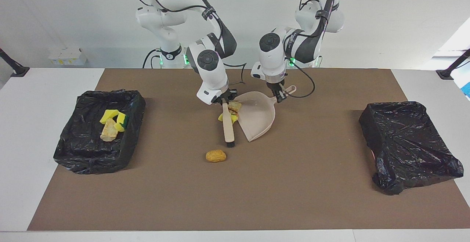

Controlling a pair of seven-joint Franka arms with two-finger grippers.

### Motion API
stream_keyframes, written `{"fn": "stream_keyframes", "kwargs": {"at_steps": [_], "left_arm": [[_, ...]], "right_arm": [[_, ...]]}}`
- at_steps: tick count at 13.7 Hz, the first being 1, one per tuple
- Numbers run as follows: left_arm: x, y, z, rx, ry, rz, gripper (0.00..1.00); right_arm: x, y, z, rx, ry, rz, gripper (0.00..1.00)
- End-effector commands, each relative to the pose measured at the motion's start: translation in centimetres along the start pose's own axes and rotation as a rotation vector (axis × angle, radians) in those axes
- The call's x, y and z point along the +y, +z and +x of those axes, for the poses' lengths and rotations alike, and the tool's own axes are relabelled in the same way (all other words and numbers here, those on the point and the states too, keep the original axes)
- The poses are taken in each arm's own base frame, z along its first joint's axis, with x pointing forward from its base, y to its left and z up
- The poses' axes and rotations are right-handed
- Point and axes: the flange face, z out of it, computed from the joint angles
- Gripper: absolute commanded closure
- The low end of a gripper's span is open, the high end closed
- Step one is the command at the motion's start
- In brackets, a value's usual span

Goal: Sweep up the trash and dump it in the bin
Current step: 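Sweep the crusts and sponge into the dustpan with the right gripper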

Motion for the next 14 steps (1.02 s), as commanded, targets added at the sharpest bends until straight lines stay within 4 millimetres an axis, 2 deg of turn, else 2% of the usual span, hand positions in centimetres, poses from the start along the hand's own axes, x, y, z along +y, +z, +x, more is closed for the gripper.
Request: {"fn": "stream_keyframes", "kwargs": {"at_steps": [1, 2, 4, 7, 9, 10, 12, 13, 14], "left_arm": [[0.6, 0.2, -0.6, 0.014, -0.001, 0.014, 1.00], [0.6, 0.2, -0.6, 0.014, -0.002, 0.014, 1.00], [0.5, 0.2, -0.6, 0.016, -0.004, 0.013, 1.00], [0.5, 0.3, -0.6, 0.016, -0.008, 0.010, 1.00], [0.4, 0.2, -0.6, 0.022, -0.011, 0.012, 1.00], [0.4, 0.3, -0.6, 0.020, -0.011, 0.011, 1.00], [0.4, 0.2, -0.6, 0.022, -0.011, 0.012, 1.00], [0.4, 0.3, -0.6, 0.020, -0.013, 0.011, 1.00], [0.4, 0.2, -0.6, 0.022, -0.013, 0.012, 1.00]], "right_arm": [[0.5, -5.4, 0.9, -0.007, -0.019, 0.046, 1.00], [1.5, -7.0, 1.2, 0.005, -0.007, 0.045, 1.00], [4.5, -8.9, 1.9, 0.051, 0.016, 0.000, 1.00], [7.1, -10.5, 3.4, 0.145, -0.022, -0.184, 1.00], [10.1, -10.9, 4.2, 0.177, -0.029, -0.300, 1.00], [10.8, -10.0, 4.8, 0.170, -0.053, -0.369, 1.00], [12.7, -8.3, 6.4, 0.160, -0.061, -0.398, 1.00], [13.7, -7.0, 7.2, 0.147, -0.071, -0.406, 1.00], [13.8, -5.4, 8.2, 0.150, -0.104, -0.418, 1.00]]}}
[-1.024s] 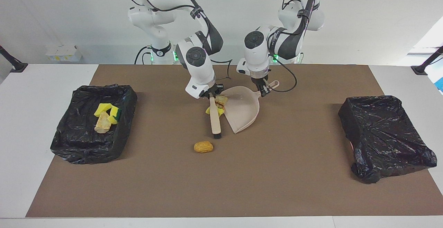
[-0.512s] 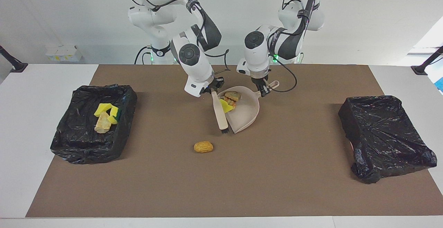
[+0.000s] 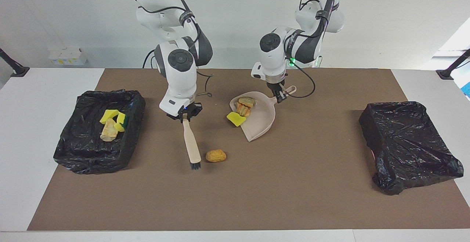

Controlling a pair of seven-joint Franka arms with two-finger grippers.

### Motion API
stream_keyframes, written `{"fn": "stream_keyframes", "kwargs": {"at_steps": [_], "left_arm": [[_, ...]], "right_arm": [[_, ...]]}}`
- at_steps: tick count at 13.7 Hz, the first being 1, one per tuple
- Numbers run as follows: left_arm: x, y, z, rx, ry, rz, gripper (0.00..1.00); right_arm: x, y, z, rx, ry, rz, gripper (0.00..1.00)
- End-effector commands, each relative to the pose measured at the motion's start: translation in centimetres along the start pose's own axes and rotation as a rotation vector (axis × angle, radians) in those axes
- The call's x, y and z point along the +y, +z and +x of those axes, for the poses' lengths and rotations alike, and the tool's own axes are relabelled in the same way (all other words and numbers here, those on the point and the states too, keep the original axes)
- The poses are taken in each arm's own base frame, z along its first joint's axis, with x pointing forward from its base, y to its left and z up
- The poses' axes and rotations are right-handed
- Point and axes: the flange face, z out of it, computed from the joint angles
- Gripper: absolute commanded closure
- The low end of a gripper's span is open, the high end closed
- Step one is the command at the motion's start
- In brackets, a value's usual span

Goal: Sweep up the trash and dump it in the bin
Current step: 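Sweep the crusts and sponge into the dustpan with the right gripper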

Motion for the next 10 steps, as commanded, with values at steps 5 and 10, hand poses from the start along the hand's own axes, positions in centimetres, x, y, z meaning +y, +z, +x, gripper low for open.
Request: {"fn": "stream_keyframes", "kwargs": {"at_steps": [5, 10], "left_arm": [[0.4, 0.1, -0.6, 0.019, -0.012, 0.009, 1.00], [0.3, 0.1, -0.6, 0.021, -0.032, 0.010, 1.00]], "right_arm": [[-5.2, 4.1, 0.0, -0.033, -0.215, 0.021, 1.00], [-10.9, 4.2, -5.1, -0.099, -0.349, 0.079, 1.00]]}}
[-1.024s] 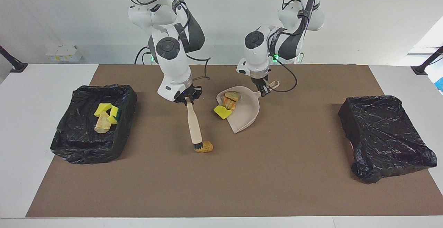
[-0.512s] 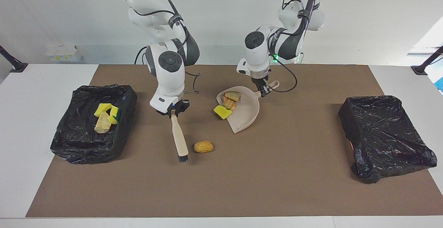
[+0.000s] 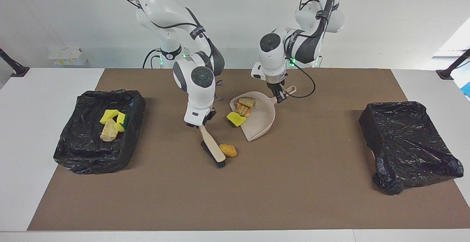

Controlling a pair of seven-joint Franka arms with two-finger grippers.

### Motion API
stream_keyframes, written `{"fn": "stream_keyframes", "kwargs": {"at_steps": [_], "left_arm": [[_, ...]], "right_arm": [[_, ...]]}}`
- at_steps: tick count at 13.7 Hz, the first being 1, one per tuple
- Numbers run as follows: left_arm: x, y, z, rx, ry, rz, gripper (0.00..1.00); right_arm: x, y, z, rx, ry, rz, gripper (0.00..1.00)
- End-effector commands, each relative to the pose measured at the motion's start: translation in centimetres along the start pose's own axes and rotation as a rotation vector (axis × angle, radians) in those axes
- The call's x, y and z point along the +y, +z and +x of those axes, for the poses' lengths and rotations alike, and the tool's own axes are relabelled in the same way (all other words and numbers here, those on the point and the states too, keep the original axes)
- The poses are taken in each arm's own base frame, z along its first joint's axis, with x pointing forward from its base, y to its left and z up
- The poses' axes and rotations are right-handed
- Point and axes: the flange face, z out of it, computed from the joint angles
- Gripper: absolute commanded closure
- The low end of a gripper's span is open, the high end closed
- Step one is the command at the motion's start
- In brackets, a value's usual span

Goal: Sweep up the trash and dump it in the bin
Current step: 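Sweep the crusts and sponge into the dustpan with the right gripper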

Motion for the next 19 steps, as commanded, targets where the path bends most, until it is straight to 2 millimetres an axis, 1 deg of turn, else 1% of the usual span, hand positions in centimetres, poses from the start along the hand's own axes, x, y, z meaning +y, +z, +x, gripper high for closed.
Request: {"fn": "stream_keyframes", "kwargs": {"at_steps": [1, 3, 6, 8, 9, 11, 14, 15, 16, 17, 19], "left_arm": [[0.3, 0.1, -0.6, 0.019, -0.022, 0.010, 1.00], [0.3, 0.1, -0.6, 0.019, -0.023, 0.011, 1.00], [0.3, 0.1, -0.6, 0.023, -0.025, 0.011, 1.00], [0.3, 0.1, -0.6, 0.025, -0.025, 0.012, 1.00], [0.3, 0.2, -0.5, 0.025, -0.023, 0.012, 1.00], [-0.2, 0.2, -0.4, 0.039, -0.024, 0.017, 1.00], [-0.9, 0.0, -0.5, 0.053, -0.011, 0.023, 1.00], [-1.9, 0.2, -0.6, 0.053, 0.048, 0.021, 1.00], [-2.4, 0.0, -0.6, 0.055, 0.116, 0.023, 1.00], [-2.5, -0.2, -0.5, 0.056, 0.139, 0.025, 1.00], [-2.9, -0.8, -0.2, 0.054, 0.145, 0.027, 1.00]], "right_arm": [[-3.0, 0.3, -3.0, -0.056, -0.089, 0.048, 1.00], [-5.7, -0.2, -3.7, -0.091, -0.122, 0.111, 1.00], [-8.3, -0.6, -4.5, -0.142, -0.154, 0.130, 1.00], [-10.3, -1.4, -5.0, -0.150, -0.142, 0.176, 1.00], [-11.1, -1.7, -5.4, -0.162, -0.147, 0.168, 1.00], [-10.3, -2.6, -5.7, -0.163, -0.142, 0.163, 1.00], [-8.8, -4.6, -5.6, -0.148, -0.120, 0.164, 1.00], [-8.4, -5.3, -5.7, -0.139, -0.110, 0.160, 1.00], [-7.6, -5.9, -6.1, -0.136, -0.093, 0.155, 1.00], [-6.8, -6.7, -6.4, -0.135, -0.076, 0.151, 1.00], [-5.6, -8.9, -7.1, -0.121, -0.059, 0.138, 1.00]]}}
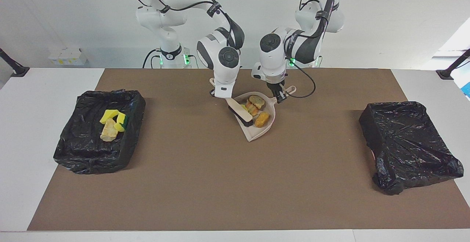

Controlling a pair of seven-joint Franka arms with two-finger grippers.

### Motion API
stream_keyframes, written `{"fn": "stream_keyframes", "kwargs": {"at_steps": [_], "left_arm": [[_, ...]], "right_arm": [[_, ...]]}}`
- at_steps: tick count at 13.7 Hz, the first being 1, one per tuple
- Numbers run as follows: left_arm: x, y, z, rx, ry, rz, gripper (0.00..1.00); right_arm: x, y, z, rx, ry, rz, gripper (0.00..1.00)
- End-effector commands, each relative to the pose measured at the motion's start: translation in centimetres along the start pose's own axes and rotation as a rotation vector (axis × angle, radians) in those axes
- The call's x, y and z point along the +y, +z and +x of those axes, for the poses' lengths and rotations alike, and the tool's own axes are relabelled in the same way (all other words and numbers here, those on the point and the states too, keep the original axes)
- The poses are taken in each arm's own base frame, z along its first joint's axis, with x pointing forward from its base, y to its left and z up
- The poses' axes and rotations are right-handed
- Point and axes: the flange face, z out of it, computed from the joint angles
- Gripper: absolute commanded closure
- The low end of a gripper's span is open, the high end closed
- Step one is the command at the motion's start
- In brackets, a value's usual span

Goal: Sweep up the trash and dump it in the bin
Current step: 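Sweep the crusts and sponge into the dustpan with the right gripper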

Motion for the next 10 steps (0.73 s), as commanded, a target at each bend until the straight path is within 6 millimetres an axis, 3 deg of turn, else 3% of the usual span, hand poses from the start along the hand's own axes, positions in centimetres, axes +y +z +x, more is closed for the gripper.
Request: {"fn": "stream_keyframes", "kwargs": {"at_steps": [1, 5, 8, 10], "left_arm": [[-1.0, -1.0, 0.2, 0.005, 0.028, 0.005, 1.00], [-2.0, -3.6, -0.6, 0.002, 0.086, 0.010, 1.00], [-3.9, -6.4, -3.7, -0.004, 0.115, 0.006, 1.00], [-6.0, -8.0, -7.2, 0.016, 0.126, 0.027, 1.00]], "right_arm": [[0.6, -3.3, -1.7, 0.011, 0.002, 0.005, 1.00], [-0.8, -3.3, -2.6, -0.011, 0.126, -0.009, 1.00], [-3.5, -3.3, -2.7, 0.009, 0.279, -0.002, 1.00], [-4.7, -3.5, -2.3, 0.038, 0.341, 0.033, 1.00]]}}
